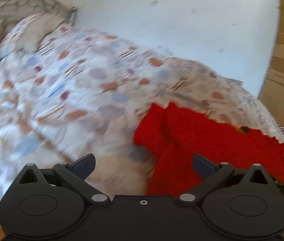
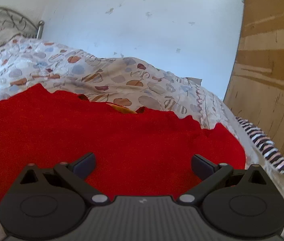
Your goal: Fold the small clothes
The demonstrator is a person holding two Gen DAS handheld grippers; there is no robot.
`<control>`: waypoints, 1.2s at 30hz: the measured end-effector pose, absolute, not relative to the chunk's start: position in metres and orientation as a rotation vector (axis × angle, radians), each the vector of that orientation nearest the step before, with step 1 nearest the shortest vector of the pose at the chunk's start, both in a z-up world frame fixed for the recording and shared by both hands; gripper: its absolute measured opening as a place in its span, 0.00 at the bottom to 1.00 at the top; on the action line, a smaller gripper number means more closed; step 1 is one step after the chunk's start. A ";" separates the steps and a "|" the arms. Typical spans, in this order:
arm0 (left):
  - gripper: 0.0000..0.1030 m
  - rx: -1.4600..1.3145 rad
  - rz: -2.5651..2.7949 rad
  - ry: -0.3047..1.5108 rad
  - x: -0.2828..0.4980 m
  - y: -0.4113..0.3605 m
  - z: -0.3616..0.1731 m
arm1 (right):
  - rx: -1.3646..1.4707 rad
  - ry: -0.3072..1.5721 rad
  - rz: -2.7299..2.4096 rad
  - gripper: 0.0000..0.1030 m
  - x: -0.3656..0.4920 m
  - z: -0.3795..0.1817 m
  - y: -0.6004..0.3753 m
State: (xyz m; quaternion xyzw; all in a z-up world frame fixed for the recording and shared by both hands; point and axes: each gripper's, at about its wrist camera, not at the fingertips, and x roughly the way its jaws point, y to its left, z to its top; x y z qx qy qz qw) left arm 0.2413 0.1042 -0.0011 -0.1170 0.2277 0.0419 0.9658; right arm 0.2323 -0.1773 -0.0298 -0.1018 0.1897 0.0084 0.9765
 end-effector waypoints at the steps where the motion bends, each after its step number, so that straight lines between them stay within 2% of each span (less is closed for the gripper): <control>1: 0.91 -0.234 0.060 0.455 0.247 0.105 0.000 | -0.187 0.387 0.026 1.00 0.233 -0.031 -0.180; 6: 0.60 -0.304 -0.011 0.520 0.277 0.108 -0.005 | -0.143 0.397 0.043 1.00 0.234 -0.030 -0.187; 8: 0.36 -0.347 -0.039 0.556 0.285 0.110 -0.011 | -0.144 0.391 0.042 1.00 0.233 -0.030 -0.186; 9: 0.31 -0.356 -0.046 0.570 0.287 0.110 -0.013 | -0.144 0.389 0.041 1.00 0.232 -0.031 -0.187; 11: 0.04 -0.354 -0.052 0.578 0.289 0.110 -0.016 | -0.142 0.388 0.042 1.00 0.233 -0.031 -0.187; 15: 0.03 -0.405 -0.002 0.534 0.277 0.114 -0.016 | -0.138 0.388 0.042 1.00 0.232 -0.031 -0.186; 23: 0.00 -0.481 0.090 0.560 0.271 0.123 -0.030 | -0.137 0.382 0.048 1.00 0.231 -0.032 -0.187; 26: 0.00 -0.436 0.129 0.545 0.267 0.126 -0.027 | -0.137 0.383 0.045 1.00 0.231 -0.032 -0.186; 27: 0.05 -0.459 0.097 0.540 0.264 0.129 -0.026 | -0.138 0.384 0.045 1.00 0.231 -0.032 -0.186; 29: 0.26 -0.482 0.067 0.522 0.256 0.131 -0.022 | -0.136 0.384 0.046 1.00 0.231 -0.032 -0.187; 30: 0.32 -0.462 0.073 0.516 0.252 0.128 -0.019 | -0.135 0.383 0.047 1.00 0.231 -0.032 -0.186; 32: 0.57 -0.429 0.081 0.507 0.244 0.121 -0.015 | -0.132 0.374 0.054 1.00 0.229 -0.029 -0.186; 33: 0.64 -0.428 0.077 0.502 0.240 0.118 -0.013 | -0.133 0.365 0.064 1.00 0.226 -0.027 -0.187; 34: 0.77 -0.436 0.069 0.496 0.235 0.116 -0.011 | -0.138 0.358 0.072 1.00 0.223 -0.024 -0.187; 35: 0.85 -0.448 0.057 0.490 0.229 0.115 -0.009 | -0.147 0.350 0.078 1.00 0.220 -0.021 -0.187; 36: 0.87 -0.456 0.043 0.486 0.225 0.113 -0.008 | -0.161 0.342 0.080 1.00 0.216 -0.019 -0.187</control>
